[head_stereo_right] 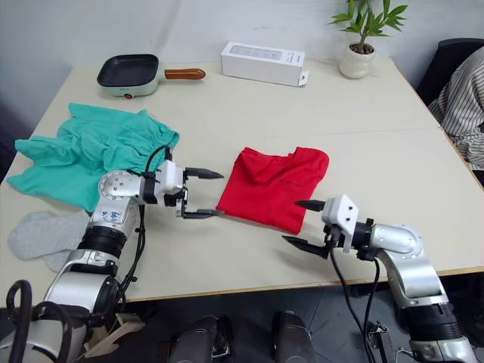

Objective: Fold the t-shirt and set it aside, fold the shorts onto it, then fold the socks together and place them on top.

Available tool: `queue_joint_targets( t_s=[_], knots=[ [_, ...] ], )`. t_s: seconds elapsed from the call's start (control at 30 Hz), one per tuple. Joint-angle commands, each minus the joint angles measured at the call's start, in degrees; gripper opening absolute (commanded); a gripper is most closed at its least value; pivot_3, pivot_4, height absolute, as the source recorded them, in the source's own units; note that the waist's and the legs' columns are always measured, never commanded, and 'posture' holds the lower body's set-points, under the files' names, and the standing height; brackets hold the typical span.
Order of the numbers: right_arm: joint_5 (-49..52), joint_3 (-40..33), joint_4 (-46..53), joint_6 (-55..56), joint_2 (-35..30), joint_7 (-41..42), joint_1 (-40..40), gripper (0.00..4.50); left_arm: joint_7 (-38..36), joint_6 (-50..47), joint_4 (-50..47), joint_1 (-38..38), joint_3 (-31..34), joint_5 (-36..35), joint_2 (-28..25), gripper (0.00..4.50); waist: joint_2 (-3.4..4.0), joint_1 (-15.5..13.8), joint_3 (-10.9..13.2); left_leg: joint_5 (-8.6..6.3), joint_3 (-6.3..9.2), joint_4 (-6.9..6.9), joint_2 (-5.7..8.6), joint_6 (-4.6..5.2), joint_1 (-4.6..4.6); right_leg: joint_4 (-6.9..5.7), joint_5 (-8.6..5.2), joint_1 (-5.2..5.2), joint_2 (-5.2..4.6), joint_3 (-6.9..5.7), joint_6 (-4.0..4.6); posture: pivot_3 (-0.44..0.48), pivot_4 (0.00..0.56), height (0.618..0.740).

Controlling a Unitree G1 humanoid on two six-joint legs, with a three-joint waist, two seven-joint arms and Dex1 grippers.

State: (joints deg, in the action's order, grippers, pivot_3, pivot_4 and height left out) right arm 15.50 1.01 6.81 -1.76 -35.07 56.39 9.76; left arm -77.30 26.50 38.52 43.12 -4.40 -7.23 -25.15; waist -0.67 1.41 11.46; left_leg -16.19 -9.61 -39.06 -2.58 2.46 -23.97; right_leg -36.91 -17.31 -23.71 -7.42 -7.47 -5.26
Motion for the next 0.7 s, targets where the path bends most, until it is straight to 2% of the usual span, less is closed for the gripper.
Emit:
queue_joint_targets(
  t_s=[0.03,0.1,0.13,0.2,0.4,0.5,0.57,0.63,0.7],
  knots=[
    [-8.4,2.5,-0.6,7.1,0.7,-5.2,-0.2,4.47,6.1,4.7,1.3,0.7,-1.6,3.7,2.0,4.50,0.00,-0.2,0.0,-0.01,0.02,0.00,0.03,0.02,-0.02,0.00,0.00,-0.01,-0.06,-0.01,0.00,0.000,0.150,0.740],
    [-12.0,3.3,-3.2,10.5,1.4,-8.2,0.5,4.47,9.3,5.2,3.3,1.3,-2.7,5.9,3.1,4.50,0.00,-0.5,0.0,-0.01,0.05,0.00,0.14,0.09,-0.04,-0.05,0.00,-0.02,-0.09,-0.04,0.00,0.000,0.150,0.740],
    [-12.4,3.5,-4.0,11.0,1.8,-8.8,0.8,4.31,10.5,6.7,4.7,1.8,-3.5,7.3,3.3,4.50,0.00,-0.6,0.0,-0.01,0.05,-0.01,0.17,0.13,-0.04,-0.05,0.01,-0.01,-0.10,-0.05,-0.01,0.000,0.150,0.740],
    [-15.3,4.4,-6.5,14.2,1.1,-9.6,1.6,3.90,13.9,9.2,7.4,3.0,-4.8,10.1,3.6,4.11,0.00,-0.7,0.0,0.01,0.04,-0.01,0.21,0.17,-0.06,-0.05,0.02,-0.02,-0.10,-0.05,-0.04,0.000,0.150,0.740],
    [-18.1,4.5,-13.9,21.3,-0.2,-10.6,4.4,1.75,24.8,16.3,17.6,7.3,-9.7,19.8,3.5,2.28,-0.02,-1.0,0.0,0.08,0.05,-0.02,0.26,0.30,0.02,-0.02,0.05,0.10,-0.12,-0.09,-0.09,0.000,0.150,0.740],
    [-18.6,5.0,-18.0,25.5,-1.3,-9.5,6.3,0.70,27.0,17.8,19.8,8.1,-10.4,20.6,3.9,1.37,-0.02,-1.2,0.0,0.06,0.05,-0.01,0.30,0.34,0.19,-0.03,0.06,0.25,-0.19,-0.07,-0.10,0.000,0.150,0.740],
    [-18.5,5.5,-22.1,28.7,-1.8,-8.2,8.5,0.05,25.4,18.8,19.1,7.2,-10.7,19.4,4.0,0.78,-0.02,-1.1,0.0,0.06,0.05,-0.01,0.30,0.34,0.25,-0.04,0.06,0.30,-0.22,-0.07,-0.10,0.000,0.150,0.740],
    [-17.8,6.0,-26.0,32.0,-2.1,-6.4,11.1,0.00,23.0,19.1,16.7,5.3,-10.6,17.5,3.3,0.16,-0.01,-1.0,0.0,0.05,0.02,0.05,0.30,0.34,0.37,-0.05,0.06,0.36,-0.22,-0.04,-0.10,0.000,0.150,0.740],
    [-16.9,6.3,-28.5,34.4,-2.0,-4.7,12.7,0.00,21.6,18.4,14.4,3.9,-10.3,16.0,2.7,0.04,0.01,-0.6,0.0,0.05,-0.01,0.10,0.28,0.32,0.41,-0.05,0.06,0.36,-0.21,-0.03,-0.10,0.000,0.150,0.740]
  ],
)
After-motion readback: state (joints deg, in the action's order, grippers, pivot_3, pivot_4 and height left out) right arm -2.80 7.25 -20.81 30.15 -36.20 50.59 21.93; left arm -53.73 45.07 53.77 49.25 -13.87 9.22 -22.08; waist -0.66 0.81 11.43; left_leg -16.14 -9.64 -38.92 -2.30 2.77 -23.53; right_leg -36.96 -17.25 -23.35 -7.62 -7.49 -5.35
